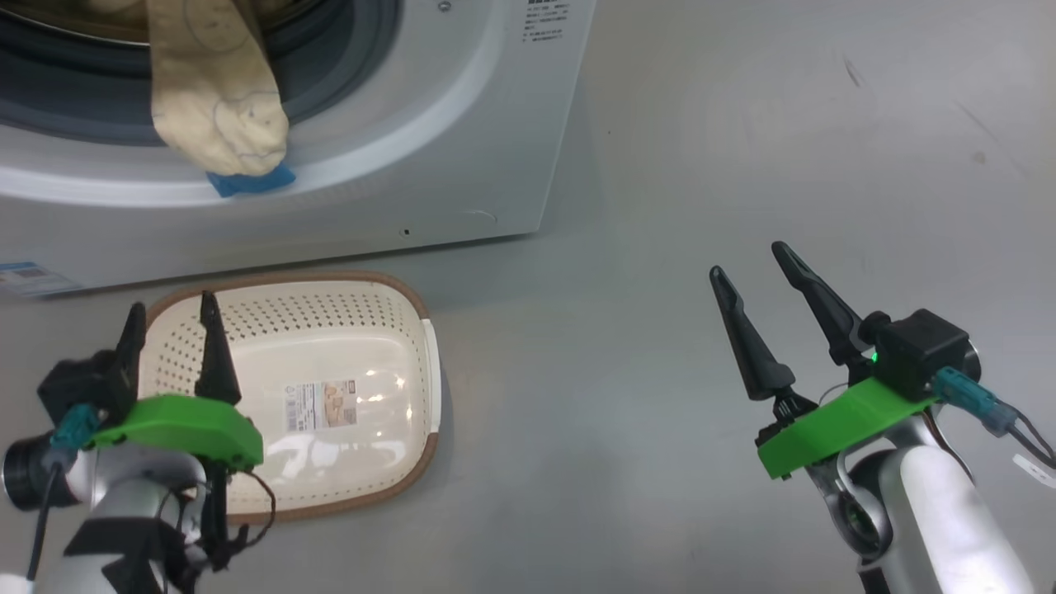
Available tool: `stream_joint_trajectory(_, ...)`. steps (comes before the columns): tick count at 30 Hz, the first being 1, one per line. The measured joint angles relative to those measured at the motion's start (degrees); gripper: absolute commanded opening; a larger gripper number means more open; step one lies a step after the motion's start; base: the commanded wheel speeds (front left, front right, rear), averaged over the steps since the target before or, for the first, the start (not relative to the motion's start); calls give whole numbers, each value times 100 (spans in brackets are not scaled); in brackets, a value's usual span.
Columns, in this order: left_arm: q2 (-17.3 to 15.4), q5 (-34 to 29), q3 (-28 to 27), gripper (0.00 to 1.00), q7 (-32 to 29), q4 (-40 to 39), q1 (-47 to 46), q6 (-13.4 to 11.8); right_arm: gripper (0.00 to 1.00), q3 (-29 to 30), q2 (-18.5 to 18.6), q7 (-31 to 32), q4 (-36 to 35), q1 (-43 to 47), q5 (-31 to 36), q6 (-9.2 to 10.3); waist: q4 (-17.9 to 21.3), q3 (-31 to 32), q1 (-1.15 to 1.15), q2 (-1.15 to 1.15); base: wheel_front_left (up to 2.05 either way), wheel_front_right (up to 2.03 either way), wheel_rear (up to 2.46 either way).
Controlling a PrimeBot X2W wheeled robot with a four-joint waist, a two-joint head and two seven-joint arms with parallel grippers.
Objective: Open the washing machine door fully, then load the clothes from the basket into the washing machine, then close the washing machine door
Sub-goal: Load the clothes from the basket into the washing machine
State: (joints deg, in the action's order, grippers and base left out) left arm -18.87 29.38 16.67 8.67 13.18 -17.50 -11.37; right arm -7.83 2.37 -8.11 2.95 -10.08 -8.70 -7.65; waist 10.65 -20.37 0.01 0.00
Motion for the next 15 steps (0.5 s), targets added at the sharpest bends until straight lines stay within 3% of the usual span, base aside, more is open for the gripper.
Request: stream_joint_trajectory(15,-27,263,103,100,-805,1823,-2288,708,100,-208,1,-310,281,-396,-247,0,478,-655,0,0,0,0,0)
